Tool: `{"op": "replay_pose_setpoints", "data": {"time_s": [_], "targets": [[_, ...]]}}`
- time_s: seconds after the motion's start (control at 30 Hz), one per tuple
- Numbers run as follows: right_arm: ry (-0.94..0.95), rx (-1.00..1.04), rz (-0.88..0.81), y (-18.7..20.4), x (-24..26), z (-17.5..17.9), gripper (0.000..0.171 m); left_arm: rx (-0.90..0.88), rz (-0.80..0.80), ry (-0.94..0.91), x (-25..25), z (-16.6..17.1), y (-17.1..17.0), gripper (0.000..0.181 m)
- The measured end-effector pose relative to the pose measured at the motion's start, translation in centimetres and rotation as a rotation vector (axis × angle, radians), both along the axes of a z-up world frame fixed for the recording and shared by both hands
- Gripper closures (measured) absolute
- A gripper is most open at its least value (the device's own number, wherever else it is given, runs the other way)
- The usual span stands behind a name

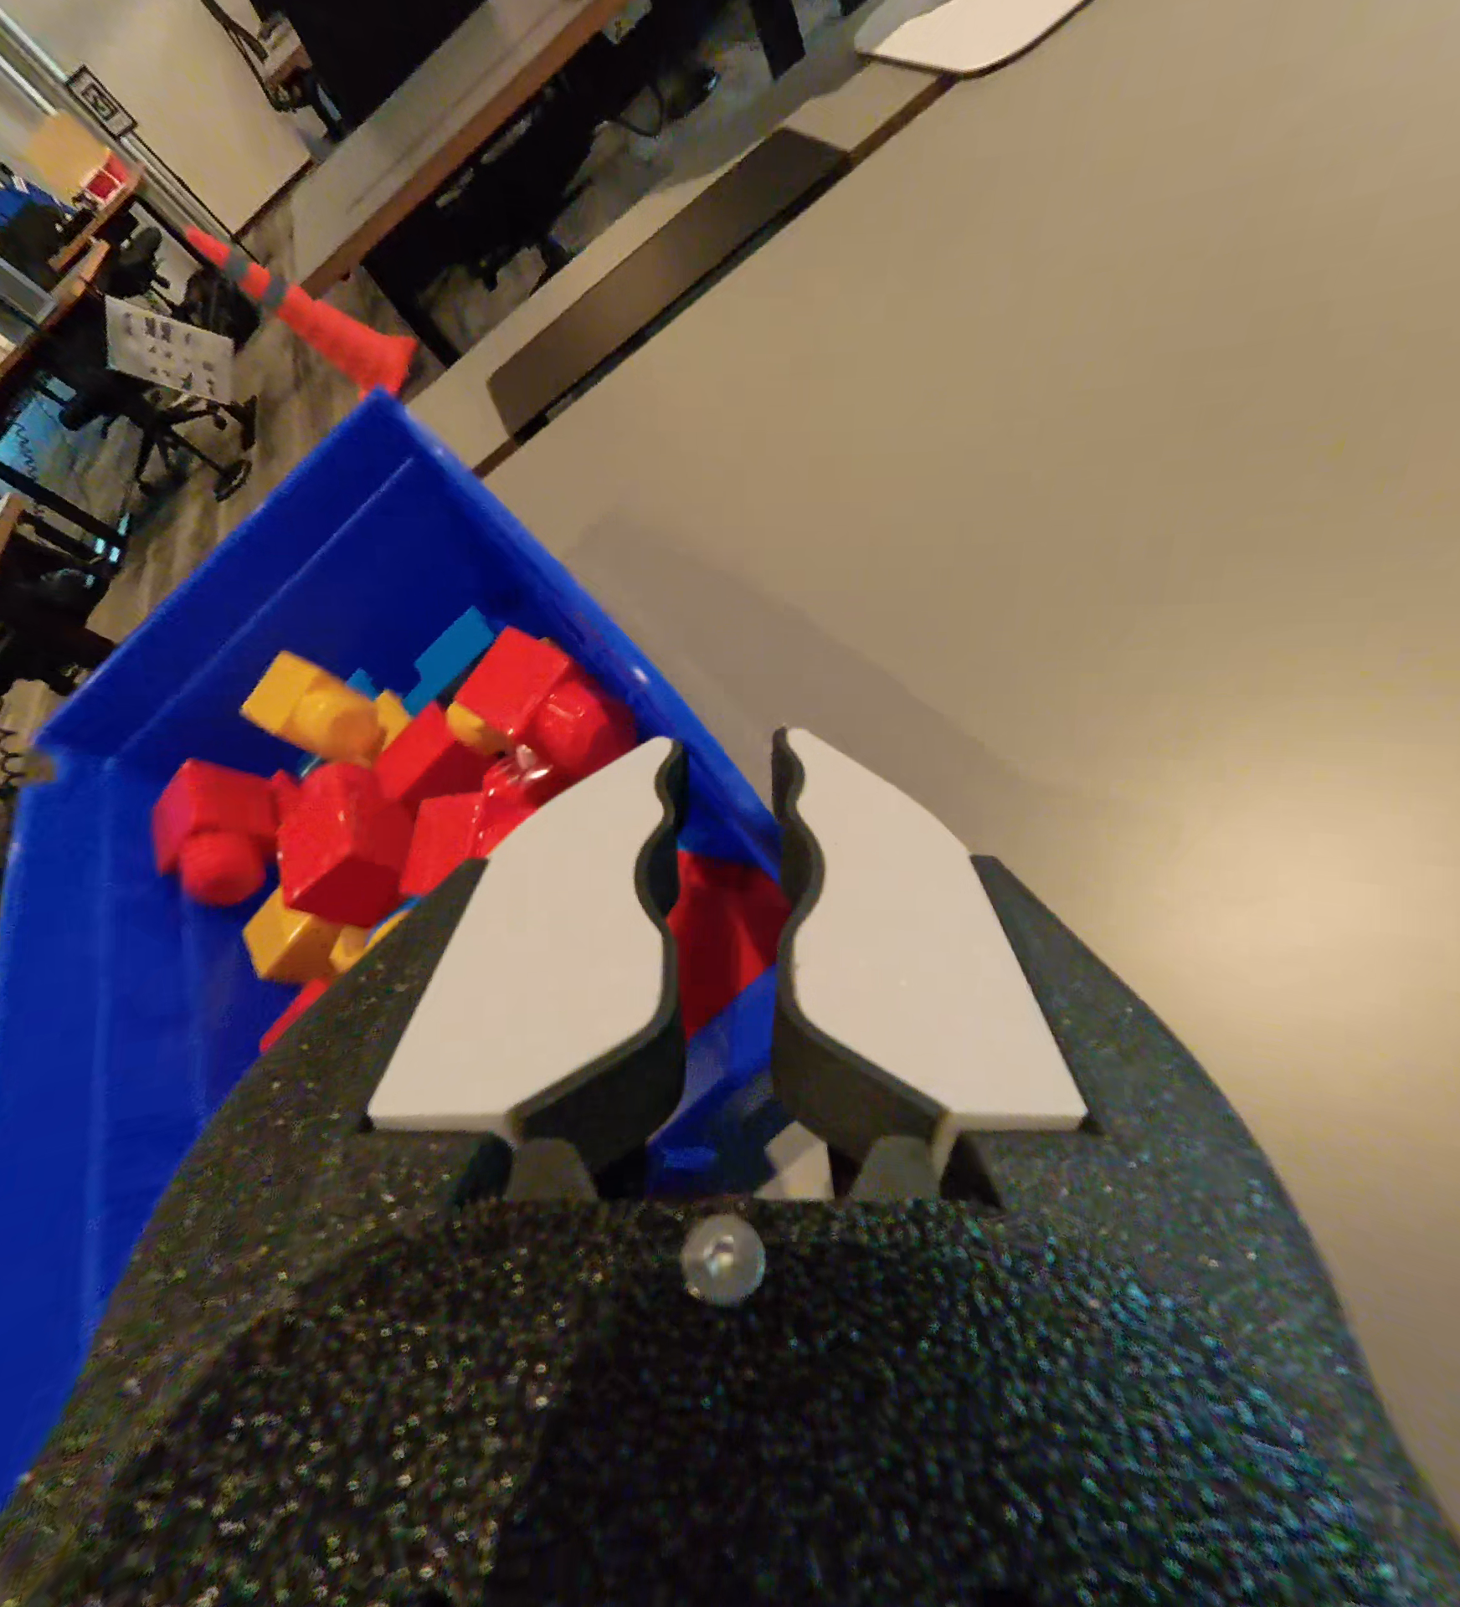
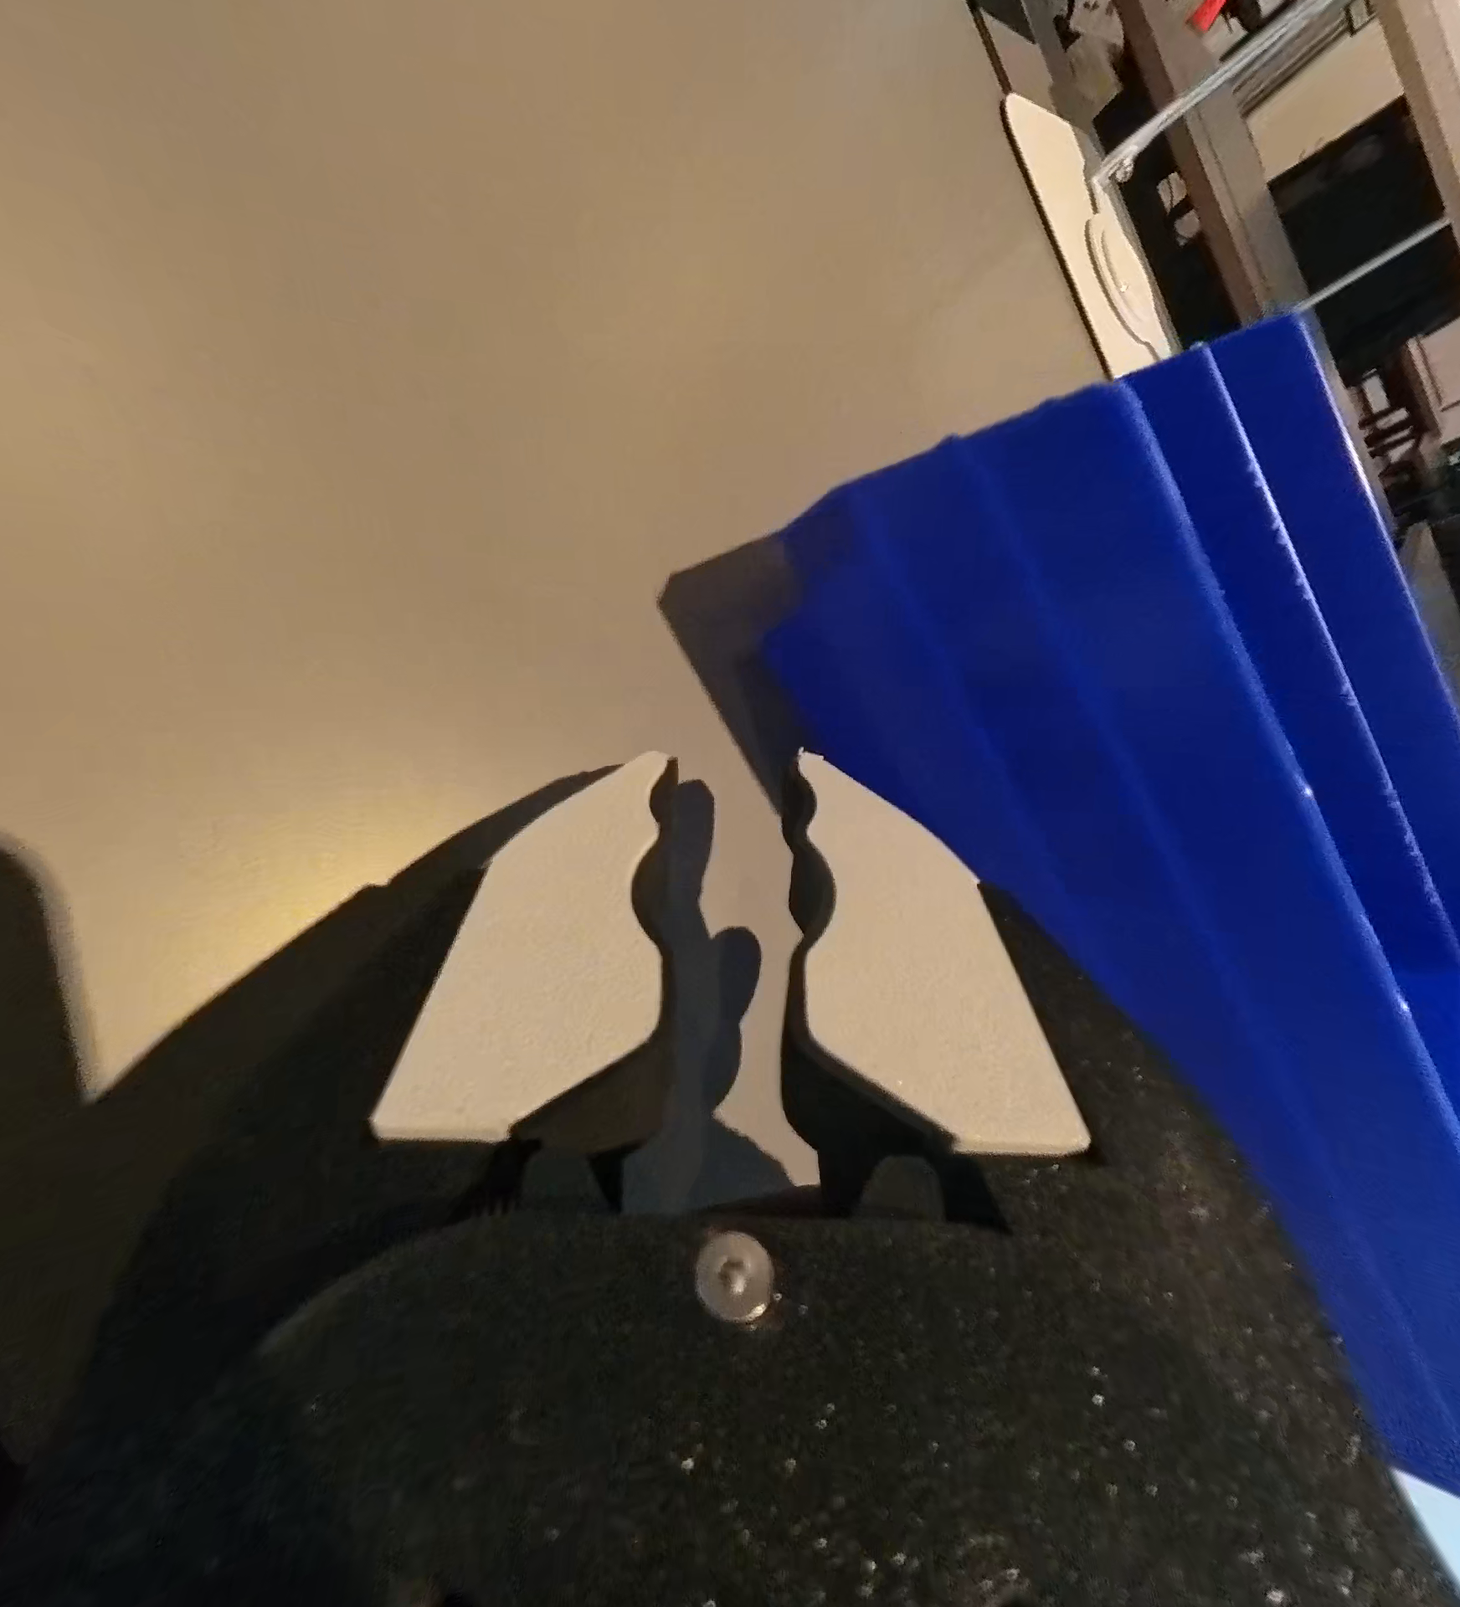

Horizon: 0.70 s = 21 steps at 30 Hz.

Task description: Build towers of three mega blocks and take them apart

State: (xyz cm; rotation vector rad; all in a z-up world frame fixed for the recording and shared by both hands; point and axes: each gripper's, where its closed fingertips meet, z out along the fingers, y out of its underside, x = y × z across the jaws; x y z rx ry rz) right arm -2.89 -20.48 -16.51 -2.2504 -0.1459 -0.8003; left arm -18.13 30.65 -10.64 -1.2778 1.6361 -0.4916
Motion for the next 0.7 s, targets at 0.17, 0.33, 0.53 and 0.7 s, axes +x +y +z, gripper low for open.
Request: {"op": "replay_pose_setpoints", "data": {"time_s": [0.17, 0.33, 0.53, 0.7], "targets": [[-0.004, -0.017, 0.004, 0.4, -0.2, -0.1, 0.149, -0.025, 0.066, -0.039, -0.3, 0.0, 4.4, 0.172], [-0.009, -0.036, 0.01, 0.6, 0.0, -0.2, 0.149, -0.09, 0.106, -0.095, -0.5, 0.1, 6.4, 0.176], [-0.019, -0.03, -0.004, 1.2, 0.3, -0.1, 0.15, -0.187, 0.349, -0.184, -0.5, 0.0, 6.2, 0.177], [-0.043, -0.027, -0.015, 1.3, 0.3, -0.1, 0.151, -0.136, 0.477, -0.202, 0.9, 0.1, 5.2, 0.176]]}}
